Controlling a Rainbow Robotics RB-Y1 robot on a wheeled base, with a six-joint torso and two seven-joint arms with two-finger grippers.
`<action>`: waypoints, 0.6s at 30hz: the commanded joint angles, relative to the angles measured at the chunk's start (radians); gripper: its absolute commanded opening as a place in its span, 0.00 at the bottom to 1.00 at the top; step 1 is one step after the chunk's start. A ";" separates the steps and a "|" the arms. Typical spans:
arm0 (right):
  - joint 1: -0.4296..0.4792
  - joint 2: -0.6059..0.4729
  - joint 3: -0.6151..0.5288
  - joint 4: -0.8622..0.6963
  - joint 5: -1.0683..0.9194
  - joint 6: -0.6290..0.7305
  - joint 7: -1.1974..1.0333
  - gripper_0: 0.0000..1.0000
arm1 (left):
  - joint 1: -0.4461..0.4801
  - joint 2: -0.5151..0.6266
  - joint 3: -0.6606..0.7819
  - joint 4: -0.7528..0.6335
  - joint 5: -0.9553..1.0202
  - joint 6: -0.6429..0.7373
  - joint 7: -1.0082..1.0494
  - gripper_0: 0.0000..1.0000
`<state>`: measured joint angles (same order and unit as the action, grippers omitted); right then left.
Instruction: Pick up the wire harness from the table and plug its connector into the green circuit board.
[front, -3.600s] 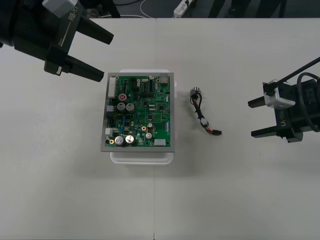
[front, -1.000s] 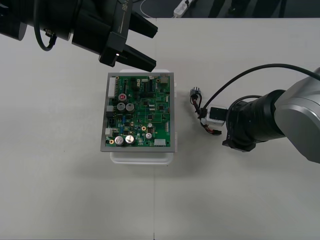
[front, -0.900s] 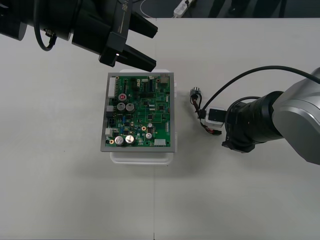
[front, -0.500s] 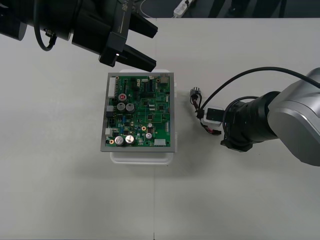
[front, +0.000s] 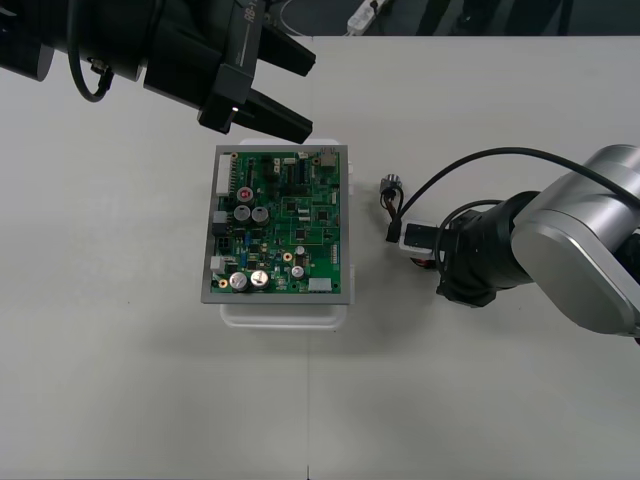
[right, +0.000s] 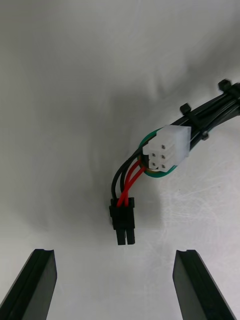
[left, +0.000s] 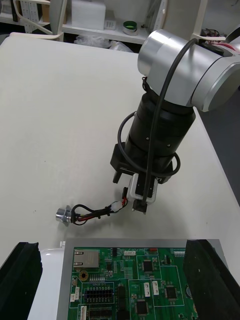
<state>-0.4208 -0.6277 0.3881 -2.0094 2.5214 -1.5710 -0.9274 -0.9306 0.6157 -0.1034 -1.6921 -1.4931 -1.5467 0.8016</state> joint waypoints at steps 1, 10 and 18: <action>-0.032 0.040 0.011 0.029 0.022 0.000 -0.039 0.68 | -0.050 -0.016 -0.002 -0.029 -0.004 -0.024 -0.018 0.83; -0.032 0.048 0.011 0.032 0.068 0.000 -0.042 0.68 | -0.050 -0.016 -0.002 -0.029 -0.004 -0.024 -0.018 0.83; -0.032 0.063 0.017 0.041 0.088 0.000 -0.048 0.67 | -0.050 -0.016 -0.002 -0.029 -0.004 -0.024 -0.018 0.83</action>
<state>-0.4212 -0.5848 0.3902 -1.9673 2.5981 -1.5710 -0.9294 -0.9308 0.6157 -0.1034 -1.6921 -1.4931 -1.5468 0.8016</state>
